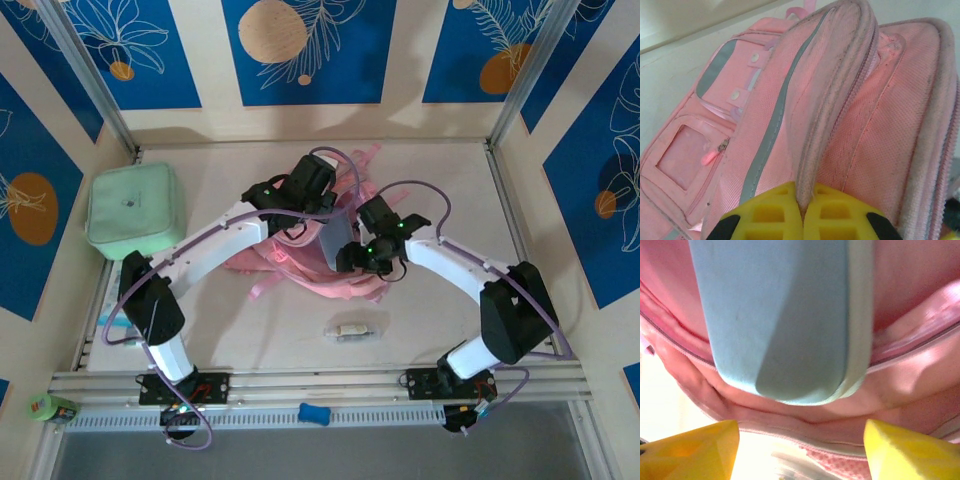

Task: Pack the student bag
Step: Move the glasses case into the student bag, then close the student bag at the center of the table.

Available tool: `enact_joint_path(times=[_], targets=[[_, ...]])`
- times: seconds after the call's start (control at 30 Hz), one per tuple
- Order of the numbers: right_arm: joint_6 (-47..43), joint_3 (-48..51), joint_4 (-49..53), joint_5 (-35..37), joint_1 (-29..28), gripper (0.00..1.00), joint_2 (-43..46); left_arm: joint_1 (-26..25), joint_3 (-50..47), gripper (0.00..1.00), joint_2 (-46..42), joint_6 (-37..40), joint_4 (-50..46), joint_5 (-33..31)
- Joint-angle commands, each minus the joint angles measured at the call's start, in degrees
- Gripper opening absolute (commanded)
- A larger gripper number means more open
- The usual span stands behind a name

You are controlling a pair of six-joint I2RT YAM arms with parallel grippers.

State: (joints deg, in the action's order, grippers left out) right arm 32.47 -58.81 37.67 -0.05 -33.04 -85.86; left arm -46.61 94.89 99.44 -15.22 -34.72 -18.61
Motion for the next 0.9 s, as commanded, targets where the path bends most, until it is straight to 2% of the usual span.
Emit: enact_joint_path(times=[0.0,0.2,0.37,0.53,0.7,0.77,0.87], targets=[[2.9,0.3,-2.9,-0.5,-0.3,0.57,-0.9,0.5,0.9,0.00,-4.2,-1.9,4.7,0.5],[2.1,-5.5,-7.9,0.2,0.7,0.35,-6.8,0.5,-0.2,0.00,-5.2,-2.3,4.7,0.6],[3.2,-10.3,-15.2,-2.2,3.4,0.26,-11.9,0.6,-1.3,0.00,-5.9,-3.5,4.9,1.4],[3.0,-11.3,-18.1,-3.7,4.5,0.29,-13.1,1.0,-1.3,0.00,-5.4,-4.1,4.3,1.1],[6.8,-2.6,-19.9,-9.9,5.6,0.38,-3.1,1.2,-3.5,0.00,-4.9,-5.9,5.7,3.0],[6.8,1.6,-19.3,-9.6,6.0,0.42,2.4,1.3,-4.4,0.13,-4.5,-7.1,6.2,5.8],[5.5,4.1,-12.2,-5.6,6.6,0.44,7.9,1.4,-6.5,0.29,-6.1,-10.0,5.7,9.4]])
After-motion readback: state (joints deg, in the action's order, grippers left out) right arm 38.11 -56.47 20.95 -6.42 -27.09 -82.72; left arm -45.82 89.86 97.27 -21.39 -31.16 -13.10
